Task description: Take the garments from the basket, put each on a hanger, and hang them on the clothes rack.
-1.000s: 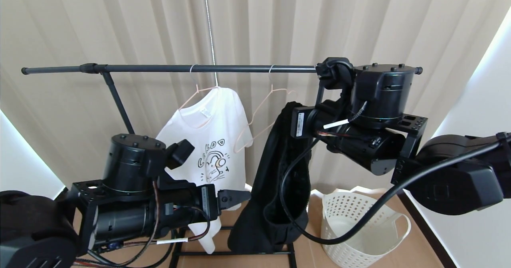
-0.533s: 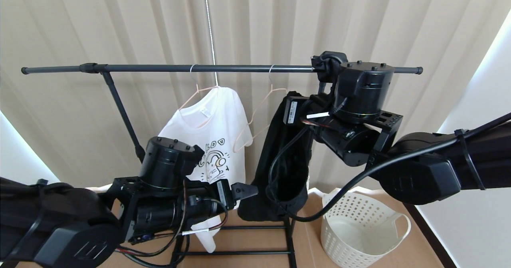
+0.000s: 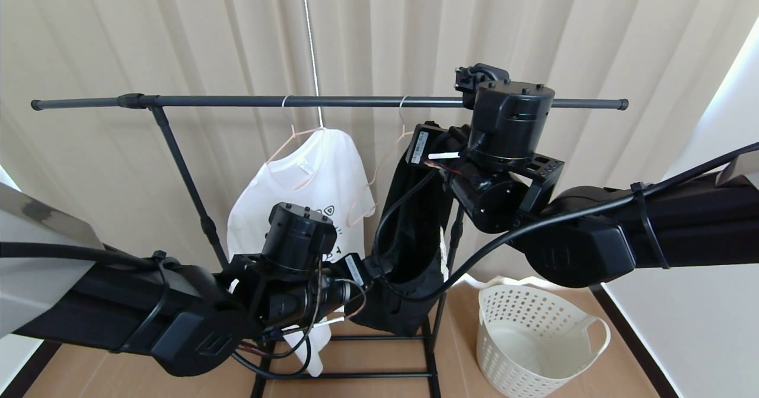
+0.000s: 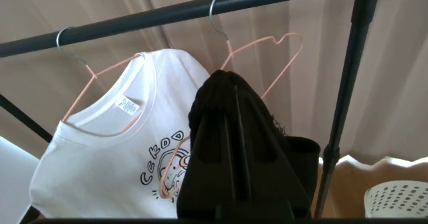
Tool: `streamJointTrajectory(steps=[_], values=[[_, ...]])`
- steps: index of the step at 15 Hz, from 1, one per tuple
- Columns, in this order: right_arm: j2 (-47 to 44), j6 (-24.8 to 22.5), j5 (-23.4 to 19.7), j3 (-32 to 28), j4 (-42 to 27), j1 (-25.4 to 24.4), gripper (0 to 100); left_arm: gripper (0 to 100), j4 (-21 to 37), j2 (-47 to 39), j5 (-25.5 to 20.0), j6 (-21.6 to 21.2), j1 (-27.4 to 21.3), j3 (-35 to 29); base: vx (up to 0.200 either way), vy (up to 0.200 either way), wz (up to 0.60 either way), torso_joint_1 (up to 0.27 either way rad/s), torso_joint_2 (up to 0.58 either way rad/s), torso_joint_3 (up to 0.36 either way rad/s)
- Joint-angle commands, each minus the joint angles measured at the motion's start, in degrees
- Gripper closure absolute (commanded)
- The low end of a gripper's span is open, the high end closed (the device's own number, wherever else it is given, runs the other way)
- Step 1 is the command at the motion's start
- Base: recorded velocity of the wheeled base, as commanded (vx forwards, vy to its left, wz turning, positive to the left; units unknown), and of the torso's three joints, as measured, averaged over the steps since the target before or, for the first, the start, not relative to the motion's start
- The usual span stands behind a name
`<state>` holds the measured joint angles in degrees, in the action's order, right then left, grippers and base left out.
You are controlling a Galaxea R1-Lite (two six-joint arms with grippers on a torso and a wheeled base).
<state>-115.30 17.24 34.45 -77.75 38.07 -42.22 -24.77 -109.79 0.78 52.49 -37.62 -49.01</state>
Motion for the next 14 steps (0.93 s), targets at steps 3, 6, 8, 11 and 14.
streamJointTrajectory(steps=[3,6,8,11,14], values=[[0.16,0.25,1.58,-0.56,0.07,-0.67,100,0,-1.51,-3.06,3.70,0.51,-0.79,-0.83,0.000,0.000,0.00,0.000,0.00,0.000],[2.10,0.52,1.67,0.06,-0.01,-2.17,100,0,-3.71,-3.59,6.08,0.24,-0.79,-0.74,0.000,0.000,0.00,0.000,0.00,0.000],[2.80,0.52,1.67,0.14,-0.01,-2.96,100,0,-3.79,-4.38,6.08,0.07,-0.79,-1.27,0.000,0.000,0.00,0.000,0.00,0.000],[2.97,0.52,1.67,0.50,-0.01,-3.05,100,0,-3.79,-4.73,6.08,-0.02,-0.88,-1.53,0.000,0.000,0.00,0.000,0.00,0.000],[3.50,0.43,2.02,0.50,-0.01,-3.05,100,0,-3.79,-4.91,6.34,-0.29,-0.96,-1.36,0.000,0.000,0.00,0.000,0.00,0.000]])
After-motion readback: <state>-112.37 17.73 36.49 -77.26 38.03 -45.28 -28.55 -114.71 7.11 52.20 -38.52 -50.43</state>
